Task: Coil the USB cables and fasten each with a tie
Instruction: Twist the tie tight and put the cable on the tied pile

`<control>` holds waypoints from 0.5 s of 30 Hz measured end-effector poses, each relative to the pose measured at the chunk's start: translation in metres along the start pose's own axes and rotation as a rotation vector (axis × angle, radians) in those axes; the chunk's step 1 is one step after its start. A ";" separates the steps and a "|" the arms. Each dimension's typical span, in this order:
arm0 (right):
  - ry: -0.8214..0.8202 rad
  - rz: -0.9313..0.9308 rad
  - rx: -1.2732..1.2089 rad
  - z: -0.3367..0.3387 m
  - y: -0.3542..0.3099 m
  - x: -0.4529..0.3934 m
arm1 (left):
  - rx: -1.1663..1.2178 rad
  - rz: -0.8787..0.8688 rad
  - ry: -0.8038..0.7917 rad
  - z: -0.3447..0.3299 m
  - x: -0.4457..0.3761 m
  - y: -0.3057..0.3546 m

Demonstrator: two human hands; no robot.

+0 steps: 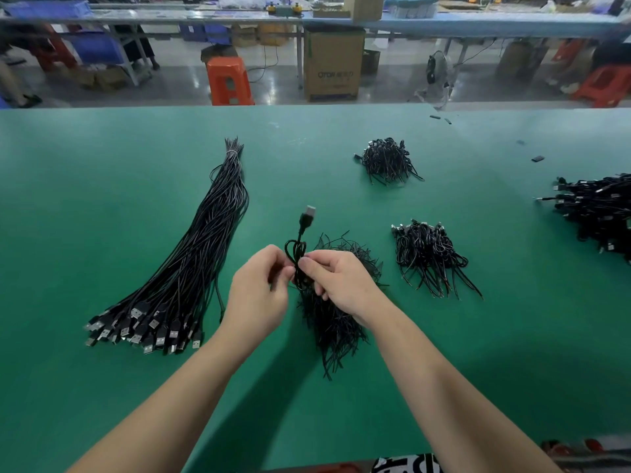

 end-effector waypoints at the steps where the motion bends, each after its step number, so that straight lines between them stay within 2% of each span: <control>1: 0.004 -0.010 -0.015 -0.001 -0.001 0.000 | -0.123 -0.125 0.065 0.000 0.002 0.003; 4: 0.006 -0.058 -0.049 -0.005 -0.005 0.001 | -0.402 -0.490 0.196 0.002 0.004 0.001; 6: -0.012 -0.077 -0.045 -0.007 -0.006 0.002 | -0.508 -0.611 0.225 0.004 0.003 -0.003; 12: -0.178 -0.069 -0.160 -0.009 -0.005 0.006 | -0.449 -0.567 0.229 0.008 0.001 -0.007; 15: -0.226 -0.001 -0.080 -0.007 -0.002 0.007 | -0.366 -0.544 0.200 0.009 0.000 -0.005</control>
Point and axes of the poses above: each hand's wrist, its own x-axis away from the middle knuckle, its own z-axis out of the back of the hand, y = z × x, the point moved 1 cm from there along -x, towards the middle knuckle, and after that the axes turned 9 degrees about z, right-handed, at the moved point
